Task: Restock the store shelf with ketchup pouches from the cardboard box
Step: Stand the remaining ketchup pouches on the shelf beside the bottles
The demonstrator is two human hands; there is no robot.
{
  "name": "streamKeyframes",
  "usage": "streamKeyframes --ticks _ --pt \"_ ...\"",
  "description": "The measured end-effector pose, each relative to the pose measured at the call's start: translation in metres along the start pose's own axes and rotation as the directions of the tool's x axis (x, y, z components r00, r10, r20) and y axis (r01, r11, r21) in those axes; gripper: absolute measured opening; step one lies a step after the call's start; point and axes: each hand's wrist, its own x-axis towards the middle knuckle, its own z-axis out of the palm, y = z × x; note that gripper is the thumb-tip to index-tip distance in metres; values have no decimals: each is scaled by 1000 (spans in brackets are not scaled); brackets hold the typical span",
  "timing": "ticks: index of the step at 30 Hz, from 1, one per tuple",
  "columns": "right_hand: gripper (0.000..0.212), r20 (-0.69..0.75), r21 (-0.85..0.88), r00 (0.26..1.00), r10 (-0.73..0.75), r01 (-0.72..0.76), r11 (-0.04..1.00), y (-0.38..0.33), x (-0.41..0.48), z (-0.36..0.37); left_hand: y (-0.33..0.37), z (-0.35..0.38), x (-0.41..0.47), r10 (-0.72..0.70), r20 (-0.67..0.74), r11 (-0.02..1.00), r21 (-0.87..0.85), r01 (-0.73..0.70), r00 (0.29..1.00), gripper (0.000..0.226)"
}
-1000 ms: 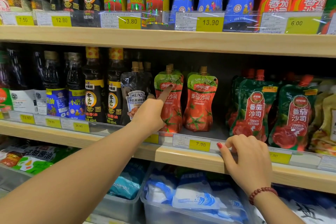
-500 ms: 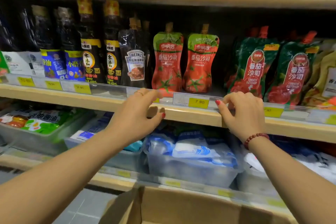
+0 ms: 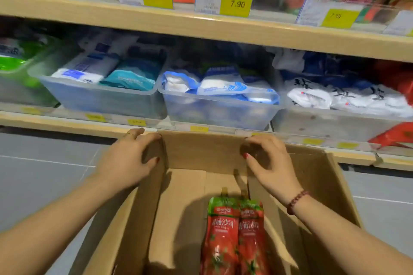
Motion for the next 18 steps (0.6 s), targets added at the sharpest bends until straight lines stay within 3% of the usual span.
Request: streamKeyframes --ticks 3,5,7,12,18 --pt "32 172 3 951 256 -260 966 28 -38 28 -5 16 -3 -7 -54 995 -98 2 999 57" --pt "40 282 -51 900 333 -333 942 43 -53 43 -7 21 -3 -5 -85 987 -162 -8 996 57" --pt "60 447 -154 803 395 -366 918 50 -63 55 -7 26 -3 -21 -105 978 -208 -1 994 56" --pt "101 636 -455 671 381 -73 888 66 -80 81 -11 33 -5 -51 -115 958 -286 16 992 53" --pt "99 671 -459 660 337 13 889 63 -78 89 -12 35 -7 -77 -119 933 -359 29 990 52"
